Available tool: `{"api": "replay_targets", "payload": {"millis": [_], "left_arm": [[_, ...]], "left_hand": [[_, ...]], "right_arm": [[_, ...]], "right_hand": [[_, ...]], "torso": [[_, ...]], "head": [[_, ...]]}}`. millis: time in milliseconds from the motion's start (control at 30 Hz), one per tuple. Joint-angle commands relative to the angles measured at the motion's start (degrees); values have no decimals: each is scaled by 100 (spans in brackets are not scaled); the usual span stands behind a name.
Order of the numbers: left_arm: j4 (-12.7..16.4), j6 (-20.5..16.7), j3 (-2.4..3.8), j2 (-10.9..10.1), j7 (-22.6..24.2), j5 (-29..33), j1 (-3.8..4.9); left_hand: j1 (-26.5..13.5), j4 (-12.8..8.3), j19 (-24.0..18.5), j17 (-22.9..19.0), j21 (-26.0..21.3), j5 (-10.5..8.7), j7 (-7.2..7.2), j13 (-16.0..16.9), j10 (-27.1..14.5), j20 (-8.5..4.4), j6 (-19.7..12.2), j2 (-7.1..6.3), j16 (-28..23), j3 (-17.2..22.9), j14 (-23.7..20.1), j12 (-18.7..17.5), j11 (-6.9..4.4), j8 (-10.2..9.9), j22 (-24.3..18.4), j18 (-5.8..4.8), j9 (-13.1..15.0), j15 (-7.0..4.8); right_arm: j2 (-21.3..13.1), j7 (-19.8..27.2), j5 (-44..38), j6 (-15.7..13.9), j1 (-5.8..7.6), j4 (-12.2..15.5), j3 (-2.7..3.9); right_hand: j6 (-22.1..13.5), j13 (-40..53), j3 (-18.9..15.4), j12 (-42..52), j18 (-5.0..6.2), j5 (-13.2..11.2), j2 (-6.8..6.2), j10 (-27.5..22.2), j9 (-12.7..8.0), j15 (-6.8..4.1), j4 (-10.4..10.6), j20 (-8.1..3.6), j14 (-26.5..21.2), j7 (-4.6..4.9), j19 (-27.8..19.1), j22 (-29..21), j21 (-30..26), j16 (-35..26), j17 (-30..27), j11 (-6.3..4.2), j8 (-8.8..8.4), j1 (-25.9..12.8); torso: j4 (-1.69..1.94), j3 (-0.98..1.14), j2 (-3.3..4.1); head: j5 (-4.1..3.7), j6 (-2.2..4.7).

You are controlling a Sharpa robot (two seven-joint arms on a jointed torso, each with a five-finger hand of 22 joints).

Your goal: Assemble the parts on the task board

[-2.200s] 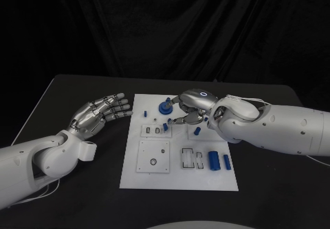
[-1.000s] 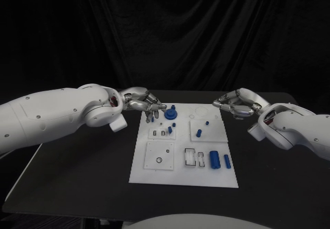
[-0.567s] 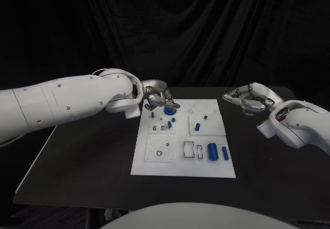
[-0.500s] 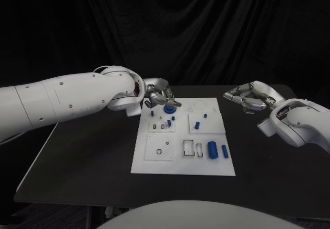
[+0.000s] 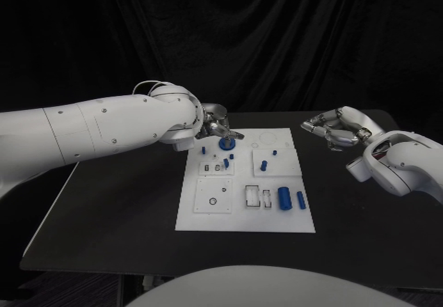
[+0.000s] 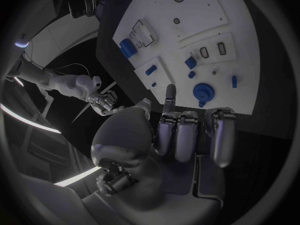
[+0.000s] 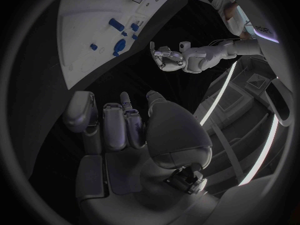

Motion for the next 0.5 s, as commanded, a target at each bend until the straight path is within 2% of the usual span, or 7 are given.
{"api": "replay_targets", "payload": {"millis": [33, 100, 167, 200, 400, 500], "left_arm": [[-87, 214, 5, 58, -778, -257, -16], [-135, 270, 5, 82, -889, -264, -19], [-221, 344, 5, 125, -1019, -271, -24], [-258, 377, 5, 145, -1059, -273, -26], [-483, 653, 5, 279, -1218, -94, -79], [-558, 735, 5, 316, -1271, 239, -153]], "left_hand": [[32, -59, 1, 1505, 14, 41, -76, 1505, 588, -97, 38, 5, 15, -7, 595, 19, -102, 202, 409, -45, 368, -100], [114, -164, 25, 1505, 5, 159, -142, 1505, 588, -164, 30, 0, 15, 28, 595, 19, -152, 375, 419, -46, 710, -156], [115, -200, 31, 1505, -7, 187, -173, 1505, 588, -197, 18, 9, 15, 46, 595, 19, -201, 484, 410, -47, 948, -196], [102, -230, 50, 1505, -10, 193, -207, 1505, 588, -227, 23, -10, 15, 46, 595, 19, -223, 569, 424, -49, 1152, -219], [141, -324, 15, 1505, -55, 217, -223, 1505, 588, -254, -39, -4, 15, 103, 595, 19, -249, 607, 346, -33, 1388, -248], [173, -372, -40, 1505, -106, 251, -199, 1505, 588, -250, -154, 14, 15, 155, 595, 19, -232, 558, 250, -13, 1496, -237]], "right_arm": [[1, -103, 5, -64, -13, 2, 4], [-8, -126, 4, -63, -13, 8, 5], [-25, -158, 2, -62, -12, 15, 5], [-31, -168, 2, -63, -12, 16, 5], [-9, -199, 0, -61, -11, -10, 5], [19, -202, -1, -47, -12, -23, 5]], "right_hand": [[39, 555, -42, 11, 27, 40, 7, 12, -8, 38, -4, 15, 130, 10, 28, 402, -37, 5, 345, 14, 25, 54], [39, 555, -42, 11, 27, 40, 7, 12, -8, 38, -4, 15, 130, 10, 28, 402, -37, 5, 345, 14, 25, 54], [38, 555, -43, 11, 28, 44, 9, 11, -9, 38, -4, 15, 130, 10, 27, 401, -40, 3, 343, 14, 25, 58], [38, 555, -43, 11, 28, 44, 9, 11, -9, 38, -4, 15, 130, 10, 27, 401, -40, 3, 343, 14, 25, 58], [38, 548, -45, 7, 28, 48, 8, 5, -10, 38, -5, 15, 130, 11, 28, 402, -39, 3, 343, 14, 24, 61], [36, 544, -48, 5, 29, 58, 9, 2, -12, 39, -5, 16, 130, 11, 28, 401, -44, 2, 342, 16, 22, 70]], "torso": [[-12, 19, 41], [-22, 13, 80], [-38, 13, 90], [-42, 14, 92], [-59, 24, 106], [-66, 13, 95]], "head": [[-16, 0], [-4, 0], [29, 0], [40, 0], [79, 0], [80, 0]]}}
